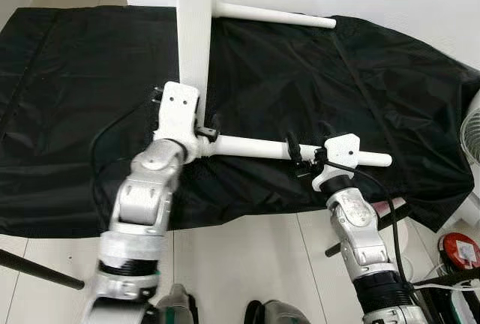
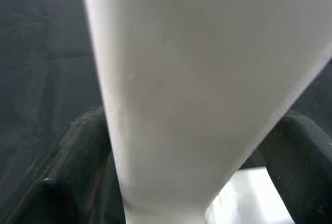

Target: Building children table

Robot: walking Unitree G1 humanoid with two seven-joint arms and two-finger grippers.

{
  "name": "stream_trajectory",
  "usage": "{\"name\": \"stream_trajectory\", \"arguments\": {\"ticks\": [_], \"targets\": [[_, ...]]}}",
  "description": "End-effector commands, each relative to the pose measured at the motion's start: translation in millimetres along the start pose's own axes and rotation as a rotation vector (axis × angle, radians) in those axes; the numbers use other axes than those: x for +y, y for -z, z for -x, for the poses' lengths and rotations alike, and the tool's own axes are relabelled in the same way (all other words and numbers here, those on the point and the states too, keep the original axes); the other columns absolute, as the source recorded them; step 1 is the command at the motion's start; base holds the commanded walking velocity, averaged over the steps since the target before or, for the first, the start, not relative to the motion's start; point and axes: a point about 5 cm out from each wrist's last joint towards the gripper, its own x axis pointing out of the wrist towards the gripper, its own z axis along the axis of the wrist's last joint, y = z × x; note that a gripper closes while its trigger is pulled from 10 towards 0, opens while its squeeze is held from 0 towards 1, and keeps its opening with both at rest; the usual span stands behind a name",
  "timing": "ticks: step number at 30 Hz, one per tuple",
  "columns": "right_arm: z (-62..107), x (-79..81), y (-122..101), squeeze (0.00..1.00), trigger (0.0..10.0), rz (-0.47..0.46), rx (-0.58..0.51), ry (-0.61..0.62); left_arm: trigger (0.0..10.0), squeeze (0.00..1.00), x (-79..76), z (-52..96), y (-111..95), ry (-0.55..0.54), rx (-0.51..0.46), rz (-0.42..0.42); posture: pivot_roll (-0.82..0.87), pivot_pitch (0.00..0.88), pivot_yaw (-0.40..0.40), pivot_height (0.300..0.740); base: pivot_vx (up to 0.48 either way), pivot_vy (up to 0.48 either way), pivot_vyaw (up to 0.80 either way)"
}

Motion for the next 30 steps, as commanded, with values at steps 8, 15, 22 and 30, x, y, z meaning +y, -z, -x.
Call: {"name": "stream_trajectory", "arguments": {"ticks": [8, 15, 22, 30], "targets": [[0.7, -0.8, 2, 0.0, 10.0, 0.006, 0.002, 0.006, 10.0, 0.0, 2.4, -4.3, -15, -0.161, -0.15, 0.062, 0.06, 0.036, -0.066, 0.74, 0.0, 0.0, 0.0], [1.0, -0.9, 1, 0.0, 10.0, 0.009, 0.0, 0.013, 10.0, 0.0, -3.2, -3.4, -31, -0.149, -0.274, 0.061, 0.05, 0.04, -0.065, 0.74, 0.0, 0.0, 0.0], [-2.1, -1.6, 1, 0.0, 10.0, 0.008, -0.003, 0.022, 10.0, 0.0, -5.7, -12.8, -50, -0.106, -0.376, 0.017, 0.05, 0.041, -0.067, 0.74, 0.0, 0.0, 0.0], [-4.8, -0.2, 0, 0.0, 10.0, 0.005, -0.006, 0.02, 10.0, 0.0, -6.6, -22.5, -59, -0.074, -0.43, -0.044, 0.05, 0.038, -0.068, 0.74, 0.0, 0.0, 0.0]]}}
